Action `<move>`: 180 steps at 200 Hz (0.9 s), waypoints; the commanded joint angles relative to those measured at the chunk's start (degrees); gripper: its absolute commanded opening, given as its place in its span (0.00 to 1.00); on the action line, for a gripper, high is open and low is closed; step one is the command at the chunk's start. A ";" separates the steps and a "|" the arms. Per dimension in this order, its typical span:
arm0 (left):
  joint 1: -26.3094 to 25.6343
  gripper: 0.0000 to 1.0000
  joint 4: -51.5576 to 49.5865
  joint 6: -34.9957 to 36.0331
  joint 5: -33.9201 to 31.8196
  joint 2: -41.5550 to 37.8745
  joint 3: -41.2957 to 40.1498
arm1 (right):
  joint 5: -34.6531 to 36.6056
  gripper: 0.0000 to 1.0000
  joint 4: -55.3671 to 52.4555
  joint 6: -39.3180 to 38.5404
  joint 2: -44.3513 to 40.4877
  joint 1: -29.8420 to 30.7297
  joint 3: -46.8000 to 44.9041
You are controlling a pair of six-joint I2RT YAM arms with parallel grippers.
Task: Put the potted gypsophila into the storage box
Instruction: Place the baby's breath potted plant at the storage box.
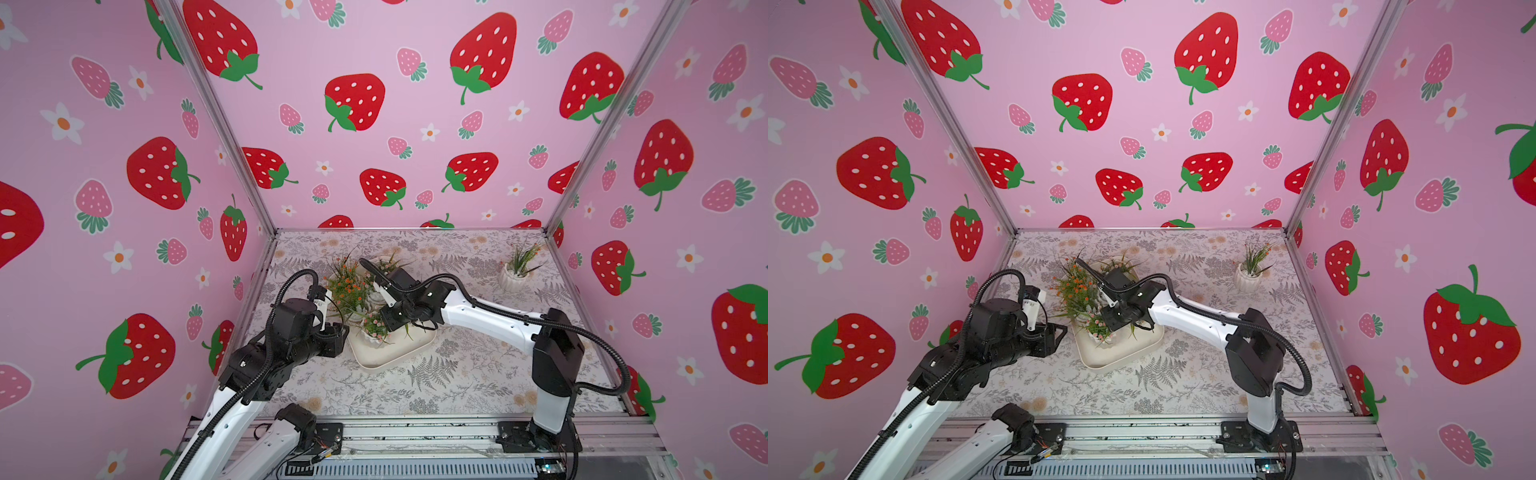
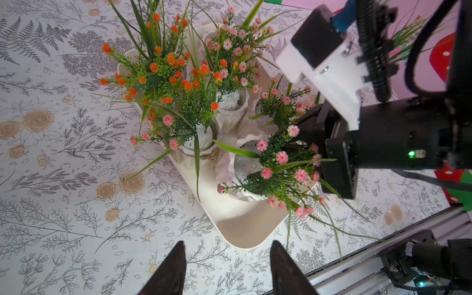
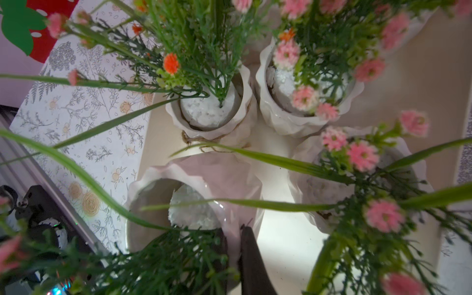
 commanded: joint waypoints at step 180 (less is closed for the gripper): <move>7.37 0.55 4.30 1.53 8.73 3.31 -2.66 | -4.74 0.00 7.69 3.71 7.42 1.06 4.28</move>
